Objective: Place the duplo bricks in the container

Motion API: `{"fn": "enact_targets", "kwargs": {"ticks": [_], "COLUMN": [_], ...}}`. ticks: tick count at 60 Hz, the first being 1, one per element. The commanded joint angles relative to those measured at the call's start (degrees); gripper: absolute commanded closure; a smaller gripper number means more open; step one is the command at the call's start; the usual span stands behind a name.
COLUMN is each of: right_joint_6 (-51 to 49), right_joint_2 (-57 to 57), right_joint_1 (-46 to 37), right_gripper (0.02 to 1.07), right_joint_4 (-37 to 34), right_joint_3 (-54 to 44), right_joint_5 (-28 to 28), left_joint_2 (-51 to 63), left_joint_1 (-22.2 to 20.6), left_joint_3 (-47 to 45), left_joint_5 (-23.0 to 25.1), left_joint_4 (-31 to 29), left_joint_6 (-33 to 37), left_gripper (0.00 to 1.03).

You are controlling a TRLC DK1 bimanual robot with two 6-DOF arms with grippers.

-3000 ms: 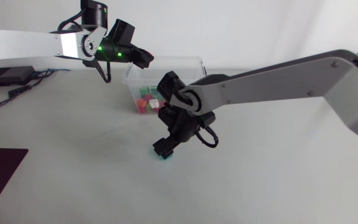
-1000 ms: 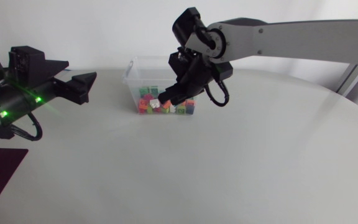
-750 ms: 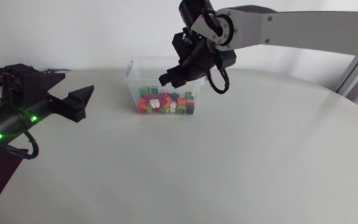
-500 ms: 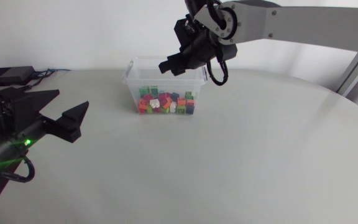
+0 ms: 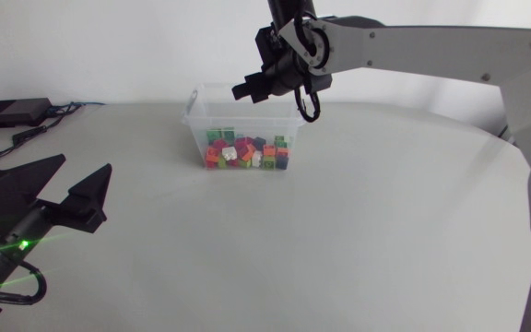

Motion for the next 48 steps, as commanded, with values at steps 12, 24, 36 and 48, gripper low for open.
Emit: {"fn": "enact_targets", "kwargs": {"ticks": [12,24,36,48], "right_joint_6": [-0.1,-1.3,-1.3,-3.4], "right_joint_2": [6.1,9.4,2.9,-10.2], "right_joint_1": [-1.9,-2.4,-2.2,-2.5], "right_gripper": [0.72,0.16,0.06,0.06], "right_joint_4": [3.8,4.6,6.3,11.6], "right_joint_3": [2.9,4.7,0.4,-11.1], "right_joint_5": [1.0,2.8,2.9,6.0], "left_joint_2": [-5.6,-14.5,-19.5,-24.8], "left_joint_1": [1.5,1.3,1.7,1.6], "left_joint_3": [-3.5,-6.7,-7.2,-7.9], "left_joint_5": [-1.1,-1.9,-2.8,-3.2], "left_joint_4": [0.3,-1.6,-4.4,-7.6], "left_joint_6": [-3.5,-5.2,-5.6,-5.6], "left_gripper": [0.04,0.04,0.04,0.04]}}
